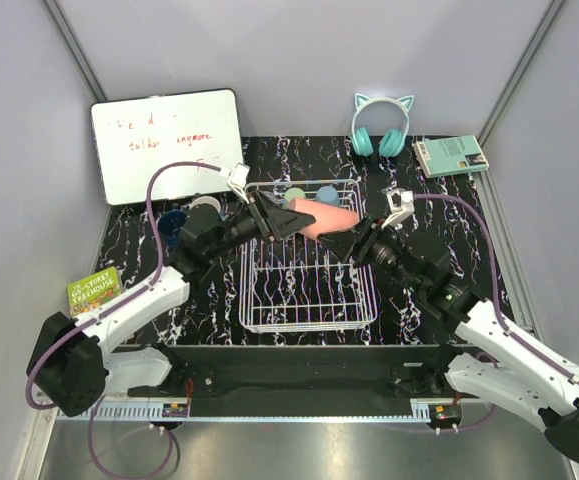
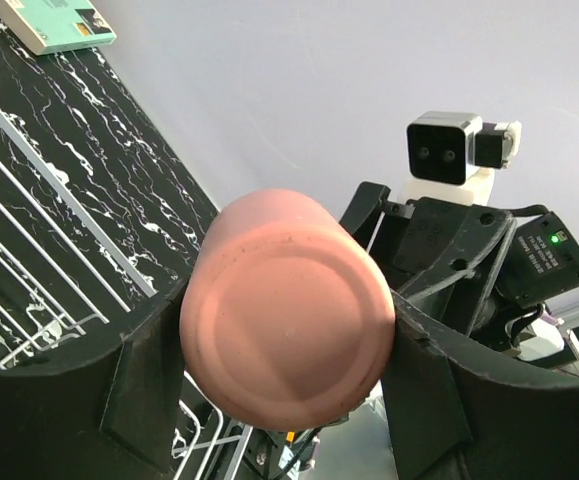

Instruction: Unload the cups from the dish rack

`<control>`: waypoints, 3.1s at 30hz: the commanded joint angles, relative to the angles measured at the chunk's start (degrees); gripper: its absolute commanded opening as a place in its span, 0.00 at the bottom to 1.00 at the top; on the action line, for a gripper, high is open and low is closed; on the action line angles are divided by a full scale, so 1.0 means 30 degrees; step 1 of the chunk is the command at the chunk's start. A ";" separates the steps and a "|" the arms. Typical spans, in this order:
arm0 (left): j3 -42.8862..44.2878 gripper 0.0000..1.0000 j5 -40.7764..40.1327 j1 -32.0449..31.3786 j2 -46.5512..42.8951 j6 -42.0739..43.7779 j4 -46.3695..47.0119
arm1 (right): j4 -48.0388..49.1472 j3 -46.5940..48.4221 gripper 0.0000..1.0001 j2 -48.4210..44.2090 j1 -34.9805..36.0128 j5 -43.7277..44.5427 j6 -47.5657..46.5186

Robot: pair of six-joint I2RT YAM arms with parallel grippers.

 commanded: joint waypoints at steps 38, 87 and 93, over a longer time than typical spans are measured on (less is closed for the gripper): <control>0.3600 0.93 -1.0048 0.0643 -0.2413 0.2674 -1.4802 | -1.5048 0.8549 0.00 0.2988 -0.0184 1.4227 0.0945; 0.1464 0.89 -0.9670 0.0643 -0.2149 0.1796 -2.0025 | -2.5867 2.9712 0.03 2.9021 -1.2724 0.2836 0.1737; 0.1669 0.89 -0.9495 0.0643 -0.1886 0.2117 -2.0025 | -2.3905 2.7632 0.26 2.6563 -1.2753 0.3012 0.1328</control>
